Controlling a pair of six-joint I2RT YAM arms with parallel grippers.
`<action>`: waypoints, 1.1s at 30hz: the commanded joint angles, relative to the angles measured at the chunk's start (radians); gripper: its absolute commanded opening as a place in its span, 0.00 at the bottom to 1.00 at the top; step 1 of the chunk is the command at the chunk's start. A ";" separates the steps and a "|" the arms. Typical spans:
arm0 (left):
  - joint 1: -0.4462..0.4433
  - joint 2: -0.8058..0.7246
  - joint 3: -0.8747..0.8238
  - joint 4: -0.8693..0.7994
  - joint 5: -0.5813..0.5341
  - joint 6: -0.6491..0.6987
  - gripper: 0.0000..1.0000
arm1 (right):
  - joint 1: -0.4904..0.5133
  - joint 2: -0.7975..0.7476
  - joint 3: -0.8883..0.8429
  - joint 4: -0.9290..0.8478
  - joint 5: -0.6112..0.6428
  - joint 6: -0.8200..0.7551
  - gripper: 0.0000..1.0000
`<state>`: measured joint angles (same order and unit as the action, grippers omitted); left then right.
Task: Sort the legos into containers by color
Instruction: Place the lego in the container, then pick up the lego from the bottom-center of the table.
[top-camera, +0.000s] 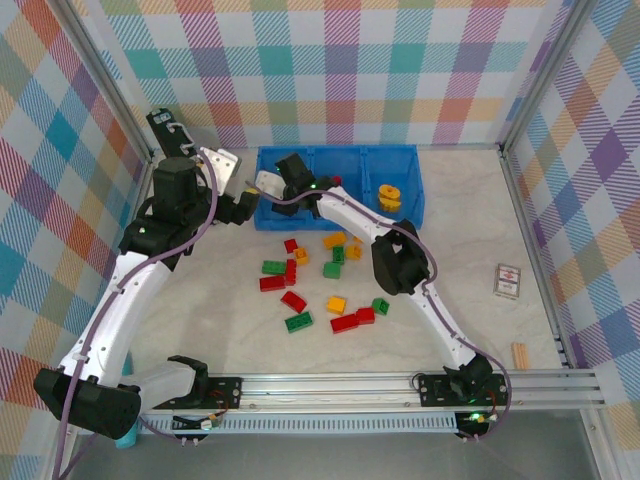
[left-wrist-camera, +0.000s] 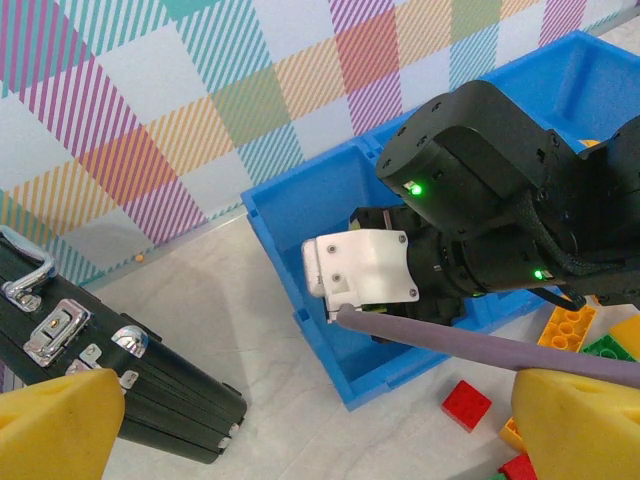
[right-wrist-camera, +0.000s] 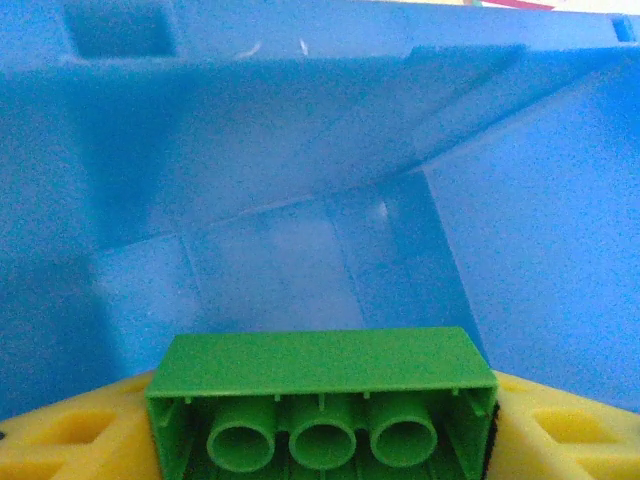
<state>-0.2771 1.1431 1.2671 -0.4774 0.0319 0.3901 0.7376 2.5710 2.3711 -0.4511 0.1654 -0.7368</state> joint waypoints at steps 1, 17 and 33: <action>-0.008 -0.016 0.017 -0.004 0.059 -0.003 1.00 | 0.033 0.005 0.006 0.022 0.016 -0.035 0.72; -0.008 -0.054 0.030 -0.020 0.063 -0.016 1.00 | 0.035 -0.441 -0.220 -0.128 0.075 0.172 0.84; -0.008 0.008 0.058 -0.018 0.079 -0.015 1.00 | 0.008 -1.200 -1.111 -0.525 0.156 1.606 0.87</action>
<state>-0.2840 1.1286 1.2877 -0.4961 0.0883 0.3824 0.7399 1.4311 1.3506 -0.8608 0.3397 0.4767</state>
